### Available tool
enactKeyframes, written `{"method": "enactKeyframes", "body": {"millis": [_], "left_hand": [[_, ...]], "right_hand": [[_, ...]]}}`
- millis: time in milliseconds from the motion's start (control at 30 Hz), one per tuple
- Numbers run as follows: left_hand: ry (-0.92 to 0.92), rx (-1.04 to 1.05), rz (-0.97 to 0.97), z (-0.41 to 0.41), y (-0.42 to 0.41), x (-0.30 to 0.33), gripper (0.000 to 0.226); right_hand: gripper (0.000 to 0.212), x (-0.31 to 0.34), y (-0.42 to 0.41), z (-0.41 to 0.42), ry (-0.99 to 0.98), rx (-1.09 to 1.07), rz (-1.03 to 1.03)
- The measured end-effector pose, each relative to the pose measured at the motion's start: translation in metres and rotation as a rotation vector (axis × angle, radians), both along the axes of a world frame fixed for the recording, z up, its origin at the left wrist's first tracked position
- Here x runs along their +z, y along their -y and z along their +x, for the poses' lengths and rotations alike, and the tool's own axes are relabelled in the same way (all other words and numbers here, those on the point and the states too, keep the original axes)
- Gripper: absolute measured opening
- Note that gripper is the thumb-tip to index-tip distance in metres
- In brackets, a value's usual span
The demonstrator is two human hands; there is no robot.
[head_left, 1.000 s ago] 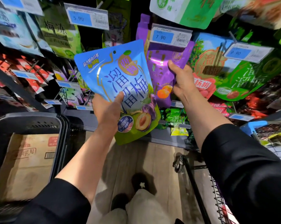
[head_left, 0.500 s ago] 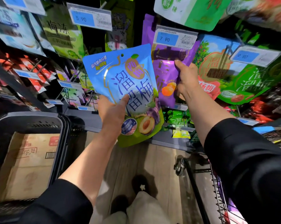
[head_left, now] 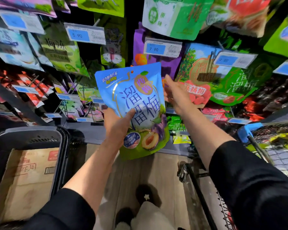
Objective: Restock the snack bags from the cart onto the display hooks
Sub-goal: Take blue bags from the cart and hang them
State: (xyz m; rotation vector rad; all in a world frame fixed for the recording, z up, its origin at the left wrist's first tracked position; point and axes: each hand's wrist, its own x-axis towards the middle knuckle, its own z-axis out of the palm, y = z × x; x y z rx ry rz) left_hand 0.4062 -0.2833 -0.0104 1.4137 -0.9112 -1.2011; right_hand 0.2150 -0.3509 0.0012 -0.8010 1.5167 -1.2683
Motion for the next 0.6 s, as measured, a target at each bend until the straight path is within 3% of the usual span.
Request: {"method": "enactKeyframes", "body": {"millis": [100,200,600], "left_hand": [[-0.062,-0.191,-0.013,-0.011,-0.011,0.011,0.039],[-0.056,-0.330,-0.137,-0.031,-0.020,0.028,0.032],[-0.111,-0.686,-0.430,-0.153,-0.035,0.125,0.029]], "right_hand": [[0.038,0.029,-0.030,-0.010,0.190,0.135,-0.063],[0.016,0.061,-0.061,-0.030,0.167,0.069,-0.133],[0.010,0.170,-0.178,-0.154,0.005,-0.528,-0.402]]}}
